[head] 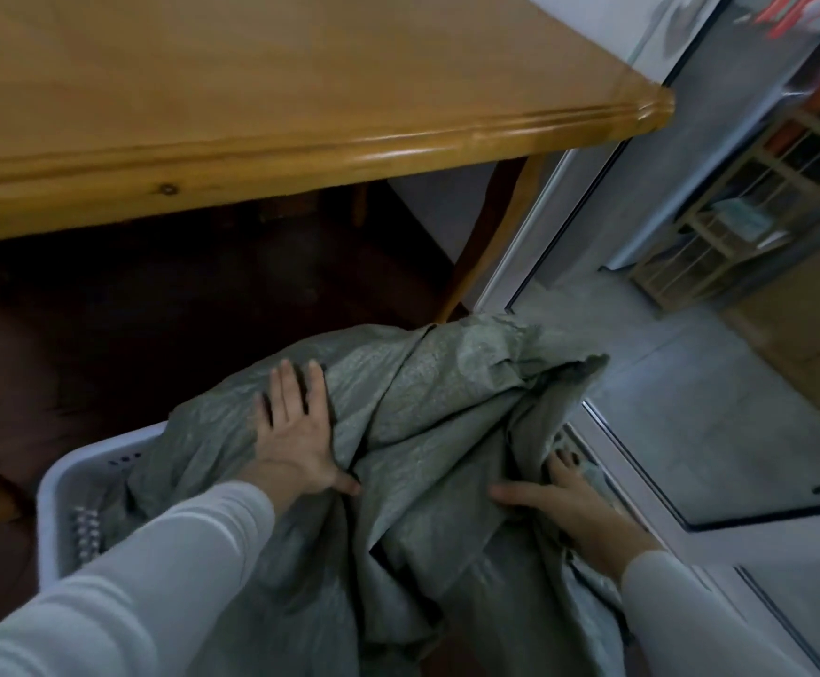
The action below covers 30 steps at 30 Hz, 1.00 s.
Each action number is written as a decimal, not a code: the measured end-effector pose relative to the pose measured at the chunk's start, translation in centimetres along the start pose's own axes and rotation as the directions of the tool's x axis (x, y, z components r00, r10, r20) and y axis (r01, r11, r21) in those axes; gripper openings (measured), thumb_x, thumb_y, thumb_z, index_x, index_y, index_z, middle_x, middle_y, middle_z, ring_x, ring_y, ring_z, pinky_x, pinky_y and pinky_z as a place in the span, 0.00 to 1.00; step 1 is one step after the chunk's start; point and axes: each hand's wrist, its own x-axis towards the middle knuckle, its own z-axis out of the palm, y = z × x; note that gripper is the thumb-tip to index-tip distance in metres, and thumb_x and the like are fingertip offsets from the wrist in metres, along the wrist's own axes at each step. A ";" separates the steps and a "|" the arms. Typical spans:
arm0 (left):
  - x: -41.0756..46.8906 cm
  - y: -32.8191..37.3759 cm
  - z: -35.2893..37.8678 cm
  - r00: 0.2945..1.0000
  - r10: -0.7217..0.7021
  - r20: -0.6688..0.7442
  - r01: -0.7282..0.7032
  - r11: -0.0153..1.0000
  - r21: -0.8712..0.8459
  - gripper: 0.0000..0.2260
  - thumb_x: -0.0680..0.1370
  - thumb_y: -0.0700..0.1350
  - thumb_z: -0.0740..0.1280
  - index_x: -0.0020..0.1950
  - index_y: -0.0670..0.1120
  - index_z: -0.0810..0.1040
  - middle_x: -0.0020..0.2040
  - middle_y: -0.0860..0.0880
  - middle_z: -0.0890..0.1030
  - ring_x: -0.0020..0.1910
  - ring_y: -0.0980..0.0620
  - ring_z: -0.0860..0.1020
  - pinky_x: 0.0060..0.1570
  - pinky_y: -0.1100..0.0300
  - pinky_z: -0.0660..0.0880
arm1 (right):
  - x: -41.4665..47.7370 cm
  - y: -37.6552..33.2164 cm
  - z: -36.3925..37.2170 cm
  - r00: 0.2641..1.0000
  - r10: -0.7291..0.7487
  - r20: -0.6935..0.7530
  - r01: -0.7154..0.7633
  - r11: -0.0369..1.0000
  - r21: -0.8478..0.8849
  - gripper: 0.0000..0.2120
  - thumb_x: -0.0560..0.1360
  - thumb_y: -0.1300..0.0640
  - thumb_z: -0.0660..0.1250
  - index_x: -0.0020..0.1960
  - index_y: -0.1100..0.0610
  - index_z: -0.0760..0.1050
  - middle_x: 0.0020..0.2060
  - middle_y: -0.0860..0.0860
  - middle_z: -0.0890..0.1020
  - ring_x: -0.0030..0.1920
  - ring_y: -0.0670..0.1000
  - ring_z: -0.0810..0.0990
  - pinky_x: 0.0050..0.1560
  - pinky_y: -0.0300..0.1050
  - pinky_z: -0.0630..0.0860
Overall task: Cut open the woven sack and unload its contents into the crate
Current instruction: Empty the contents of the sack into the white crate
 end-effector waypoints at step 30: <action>2.5 -2.2 -2.0 0.969 0.145 0.201 -0.010 0.833 -0.553 0.17 0.79 0.46 0.65 0.68 0.46 0.72 0.65 0.45 0.75 0.62 0.45 0.74 0.63 0.55 0.69 | 0.0 -4.0 1.6 0.691 0.294 -0.661 0.177 0.817 0.548 0.14 0.70 0.72 0.63 0.55 0.67 0.75 0.46 0.57 0.78 0.45 0.54 0.75 0.49 0.47 0.72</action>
